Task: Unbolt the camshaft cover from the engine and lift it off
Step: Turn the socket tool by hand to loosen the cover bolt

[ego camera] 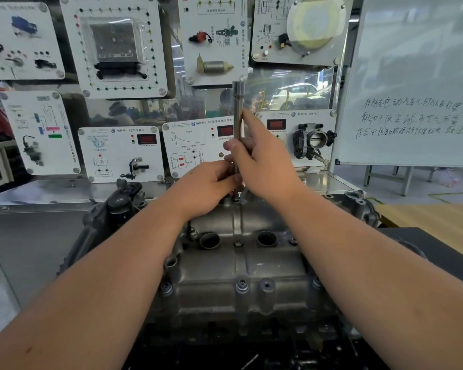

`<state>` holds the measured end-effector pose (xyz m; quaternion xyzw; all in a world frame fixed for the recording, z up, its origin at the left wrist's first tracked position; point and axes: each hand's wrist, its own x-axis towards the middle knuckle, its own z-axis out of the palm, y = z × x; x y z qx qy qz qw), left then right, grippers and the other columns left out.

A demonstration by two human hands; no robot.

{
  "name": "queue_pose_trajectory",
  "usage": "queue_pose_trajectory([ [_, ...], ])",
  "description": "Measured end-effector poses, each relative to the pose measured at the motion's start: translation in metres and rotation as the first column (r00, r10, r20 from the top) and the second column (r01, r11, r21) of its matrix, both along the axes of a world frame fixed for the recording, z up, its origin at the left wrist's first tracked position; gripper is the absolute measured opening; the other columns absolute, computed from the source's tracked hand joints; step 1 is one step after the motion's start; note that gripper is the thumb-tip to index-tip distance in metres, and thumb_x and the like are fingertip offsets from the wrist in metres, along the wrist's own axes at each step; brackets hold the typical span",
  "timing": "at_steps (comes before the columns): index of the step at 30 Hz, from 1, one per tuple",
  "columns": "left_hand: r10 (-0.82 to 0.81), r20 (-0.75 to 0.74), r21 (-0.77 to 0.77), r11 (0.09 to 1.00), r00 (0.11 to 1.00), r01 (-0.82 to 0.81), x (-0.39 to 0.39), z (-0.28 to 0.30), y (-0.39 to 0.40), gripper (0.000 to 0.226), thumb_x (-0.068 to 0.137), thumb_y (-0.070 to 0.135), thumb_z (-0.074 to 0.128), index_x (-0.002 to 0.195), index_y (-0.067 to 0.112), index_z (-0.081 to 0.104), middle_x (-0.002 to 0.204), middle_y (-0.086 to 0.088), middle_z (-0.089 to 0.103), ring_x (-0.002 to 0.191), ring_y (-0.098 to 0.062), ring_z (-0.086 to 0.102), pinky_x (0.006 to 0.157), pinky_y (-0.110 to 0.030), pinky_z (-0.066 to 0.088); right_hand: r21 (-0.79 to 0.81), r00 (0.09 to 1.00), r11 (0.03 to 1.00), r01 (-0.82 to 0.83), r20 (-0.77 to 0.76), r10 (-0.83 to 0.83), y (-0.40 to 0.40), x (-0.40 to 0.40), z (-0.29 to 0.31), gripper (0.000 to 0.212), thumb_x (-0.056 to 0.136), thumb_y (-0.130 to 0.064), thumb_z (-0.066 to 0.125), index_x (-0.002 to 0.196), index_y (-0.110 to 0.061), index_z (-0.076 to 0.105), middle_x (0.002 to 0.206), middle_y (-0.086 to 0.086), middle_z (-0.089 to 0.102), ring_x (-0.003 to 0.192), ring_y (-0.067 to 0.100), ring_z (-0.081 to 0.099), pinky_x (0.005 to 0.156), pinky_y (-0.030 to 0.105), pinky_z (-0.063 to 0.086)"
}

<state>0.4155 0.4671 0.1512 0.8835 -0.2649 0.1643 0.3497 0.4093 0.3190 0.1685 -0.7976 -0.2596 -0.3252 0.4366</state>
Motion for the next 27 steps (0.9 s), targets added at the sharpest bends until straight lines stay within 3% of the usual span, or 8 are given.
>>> queue_pose_trajectory([
  [3,0.001,0.001,0.001,1.000,1.000,-0.001,-0.0025,0.0018,-0.0010,0.020,0.104,0.032,0.058,0.103,0.016,0.069,0.090,-0.007,0.075,0.084,-0.025,0.069,0.084,-0.049,0.054,0.012,0.998,1.000,0.028,0.048,-0.029,0.0004,-0.0013,-0.0005,0.048,0.099,-0.026,0.061,0.145,-0.022,0.049,0.093,-0.004,0.074,0.086,0.015,0.068,0.081,0.029,0.052],
  [5,0.009,-0.007,-0.012,1.000,1.000,-0.009,-0.0034,0.0020,-0.0016,0.023,0.103,0.033,0.060,0.102,0.011,0.067,0.090,-0.011,0.074,0.086,-0.031,0.069,0.085,-0.054,0.053,0.010,0.993,0.998,0.061,0.103,-0.062,-0.0005,-0.0021,-0.0003,0.032,0.097,-0.023,0.064,0.129,-0.019,0.062,0.078,-0.007,0.068,0.074,0.013,0.063,0.074,0.029,0.051],
  [9,0.008,-0.019,-0.026,1.000,1.000,-0.009,-0.0037,0.0009,-0.0014,0.024,0.104,0.035,0.057,0.096,0.017,0.069,0.089,-0.008,0.075,0.087,-0.031,0.070,0.087,-0.054,0.053,-0.024,0.995,0.998,0.055,0.090,-0.053,-0.0009,-0.0025,-0.0003,0.010,0.100,-0.018,0.057,0.105,-0.011,0.062,0.076,0.005,0.068,0.076,0.023,0.066,0.073,0.041,0.052],
  [13,0.005,-0.001,-0.030,1.000,1.000,-0.005,-0.0036,0.0001,-0.0010,0.026,0.106,0.033,0.053,0.083,0.030,0.067,0.085,-0.009,0.074,0.086,-0.031,0.069,0.083,-0.052,0.054,-0.007,0.999,1.000,0.028,0.036,-0.028,0.0002,-0.0020,0.0008,0.023,0.102,-0.018,0.053,0.124,-0.015,0.059,0.087,0.006,0.073,0.084,0.023,0.070,0.076,0.045,0.056],
  [16,0.012,0.014,-0.015,1.000,1.000,-0.012,-0.0030,0.0018,-0.0007,0.025,0.104,0.031,0.056,0.081,0.033,0.065,0.079,0.003,0.073,0.076,-0.015,0.068,0.072,-0.043,0.052,0.020,1.000,1.000,0.010,0.004,-0.010,0.0005,-0.0013,0.0001,0.045,0.100,-0.026,0.059,0.143,-0.023,0.049,0.089,-0.002,0.075,0.086,0.014,0.069,0.080,0.032,0.055],
  [19,0.018,0.002,-0.010,1.000,1.000,-0.018,-0.0015,0.0028,-0.0011,0.016,0.103,0.032,0.060,0.098,0.020,0.070,0.087,-0.005,0.075,0.085,-0.020,0.071,0.078,-0.046,0.053,0.013,0.996,0.998,0.060,0.073,-0.060,0.0008,0.0000,-0.0006,0.028,0.096,-0.026,0.066,0.123,-0.021,0.062,0.076,-0.012,0.068,0.072,0.001,0.061,0.068,0.018,0.045],
  [22,0.016,-0.006,-0.020,1.000,1.000,-0.016,-0.0016,0.0016,-0.0012,0.024,0.102,0.034,0.060,0.100,0.011,0.069,0.090,-0.013,0.075,0.087,-0.033,0.070,0.086,-0.055,0.053,-0.011,0.990,0.996,0.094,0.107,-0.092,0.0007,-0.0006,0.0001,0.008,0.097,-0.022,0.062,0.101,-0.015,0.064,0.066,-0.003,0.063,0.064,0.012,0.058,0.063,0.027,0.046],
  [27,0.000,0.002,-0.003,1.000,1.000,0.000,0.0012,-0.0019,0.0014,0.029,0.105,0.035,0.056,0.078,0.028,0.065,0.066,0.011,0.068,0.059,-0.004,0.058,0.060,-0.026,0.043,-0.016,0.991,0.997,0.078,0.107,-0.076,0.0030,-0.0046,-0.0020,0.018,0.098,-0.022,0.059,0.113,-0.016,0.065,0.073,0.007,0.070,0.072,0.025,0.065,0.071,0.040,0.052],
])
